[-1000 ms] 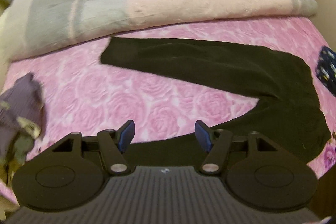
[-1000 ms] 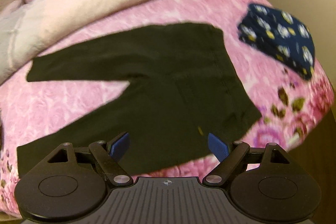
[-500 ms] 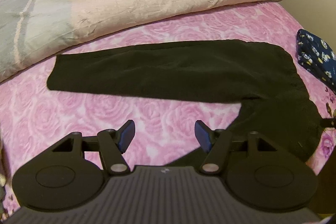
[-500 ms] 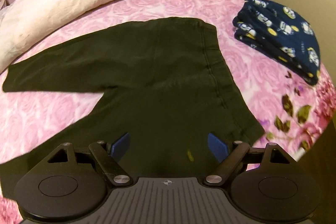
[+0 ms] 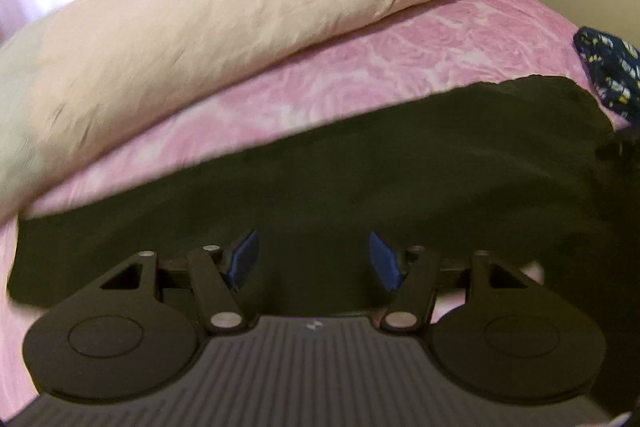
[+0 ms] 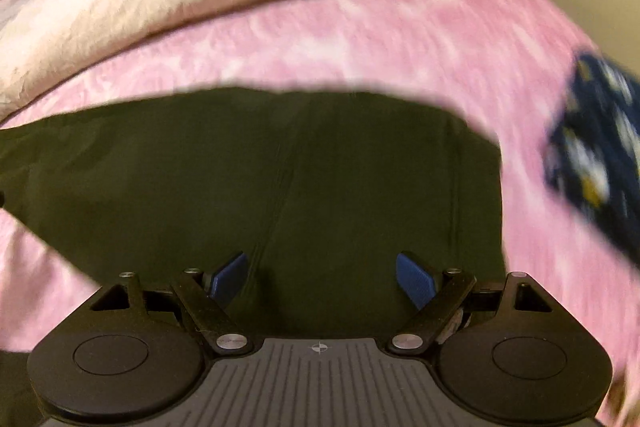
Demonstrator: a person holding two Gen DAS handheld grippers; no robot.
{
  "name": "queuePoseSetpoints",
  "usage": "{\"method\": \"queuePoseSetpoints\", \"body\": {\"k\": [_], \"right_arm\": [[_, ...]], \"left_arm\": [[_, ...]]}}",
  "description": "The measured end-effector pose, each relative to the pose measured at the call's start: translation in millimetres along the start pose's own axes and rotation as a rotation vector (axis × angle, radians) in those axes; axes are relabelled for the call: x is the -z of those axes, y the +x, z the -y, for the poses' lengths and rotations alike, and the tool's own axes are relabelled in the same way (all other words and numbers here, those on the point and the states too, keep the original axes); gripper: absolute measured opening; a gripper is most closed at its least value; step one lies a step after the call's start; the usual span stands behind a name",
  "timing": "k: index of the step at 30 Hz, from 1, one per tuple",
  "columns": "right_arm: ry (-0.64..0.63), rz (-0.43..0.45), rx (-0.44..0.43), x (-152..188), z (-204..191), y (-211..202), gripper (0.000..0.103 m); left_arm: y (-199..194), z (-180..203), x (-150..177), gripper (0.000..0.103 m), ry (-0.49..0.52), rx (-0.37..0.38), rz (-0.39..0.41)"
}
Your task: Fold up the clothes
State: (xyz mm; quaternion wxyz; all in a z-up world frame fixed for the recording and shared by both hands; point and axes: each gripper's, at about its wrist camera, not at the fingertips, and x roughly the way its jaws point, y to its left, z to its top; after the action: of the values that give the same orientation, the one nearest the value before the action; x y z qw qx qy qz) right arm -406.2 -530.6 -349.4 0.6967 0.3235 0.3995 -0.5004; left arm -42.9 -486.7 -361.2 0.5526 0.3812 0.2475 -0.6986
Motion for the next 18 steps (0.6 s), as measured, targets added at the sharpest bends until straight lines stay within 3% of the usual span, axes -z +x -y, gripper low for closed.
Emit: {"method": "queuePoseSetpoints", "body": {"k": [4, 7, 13, 18], "right_arm": [[-0.173, 0.079, -0.049, -45.0, 15.4, 21.8, 0.084], [-0.300, 0.086, -0.087, -75.9, 20.2, 44.5, 0.084], [-0.410, -0.041, -0.222, -110.5, 29.7, 94.6, 0.084], [-0.378, -0.184, -0.351, -120.0, 43.5, 124.2, 0.084]], "left_arm": [[38.3, -10.7, -27.7, 0.057, 0.111, 0.039, 0.038], [68.6, -20.9, -43.6, 0.058, 0.188, 0.056, 0.029], [110.9, -57.7, -57.7, 0.060, 0.251, 0.132, -0.058], [133.2, -89.7, -54.9, 0.060, 0.246, 0.242, -0.185]]}}
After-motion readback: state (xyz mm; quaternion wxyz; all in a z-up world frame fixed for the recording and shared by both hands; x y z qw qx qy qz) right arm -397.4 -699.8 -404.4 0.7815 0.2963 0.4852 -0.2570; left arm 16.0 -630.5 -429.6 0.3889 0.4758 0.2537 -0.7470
